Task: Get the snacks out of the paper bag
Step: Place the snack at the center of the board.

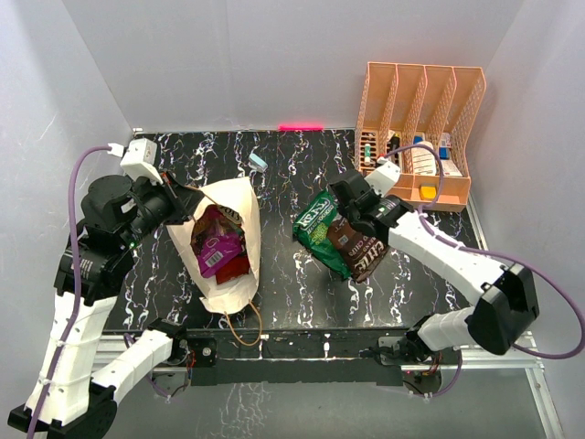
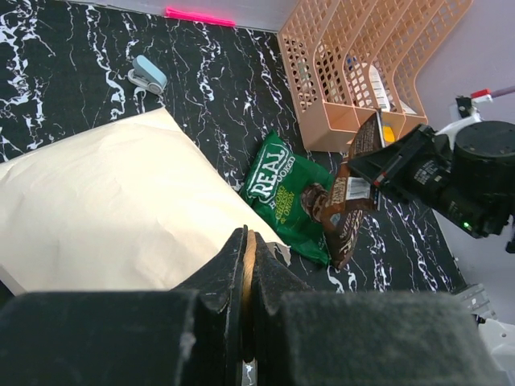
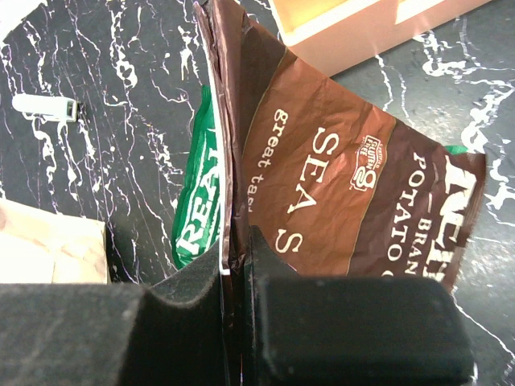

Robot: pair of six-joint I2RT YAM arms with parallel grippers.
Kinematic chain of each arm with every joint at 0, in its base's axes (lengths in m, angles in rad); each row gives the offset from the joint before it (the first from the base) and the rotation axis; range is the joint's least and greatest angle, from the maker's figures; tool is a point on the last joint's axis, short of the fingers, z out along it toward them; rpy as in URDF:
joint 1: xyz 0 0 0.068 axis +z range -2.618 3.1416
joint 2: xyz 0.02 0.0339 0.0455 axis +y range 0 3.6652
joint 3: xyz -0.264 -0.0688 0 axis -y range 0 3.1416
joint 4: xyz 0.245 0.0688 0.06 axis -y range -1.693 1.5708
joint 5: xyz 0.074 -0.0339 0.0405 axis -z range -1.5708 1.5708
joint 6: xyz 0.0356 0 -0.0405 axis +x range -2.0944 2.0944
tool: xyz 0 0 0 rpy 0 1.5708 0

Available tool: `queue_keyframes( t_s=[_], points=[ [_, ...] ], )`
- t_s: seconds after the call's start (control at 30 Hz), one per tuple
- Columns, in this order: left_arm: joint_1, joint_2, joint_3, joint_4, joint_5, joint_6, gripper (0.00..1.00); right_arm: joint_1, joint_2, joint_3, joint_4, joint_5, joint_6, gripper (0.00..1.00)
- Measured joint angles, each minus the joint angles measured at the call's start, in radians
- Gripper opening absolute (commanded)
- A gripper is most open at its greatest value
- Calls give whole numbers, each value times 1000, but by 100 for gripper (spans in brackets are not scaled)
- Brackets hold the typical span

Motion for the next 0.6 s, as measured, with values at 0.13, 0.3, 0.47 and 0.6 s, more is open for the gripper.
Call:
queue_keyframes(
  t_s=[0.13, 0.3, 0.47, 0.6],
  points=[
    [0, 0, 0, -7, -3, 0, 0, -16, 93, 29, 55, -48, -22, 7],
    [0, -1, 0, -7, -3, 2, 0, -18, 198, 72, 105, -107, -40, 7],
    [0, -1, 0, -9, -3, 5, 0, -18, 274, 91, 144, -153, -45, 7],
    [0, -1, 0, -10, -3, 6, 0, -18, 335, 115, 156, -175, -45, 7]
  ],
)
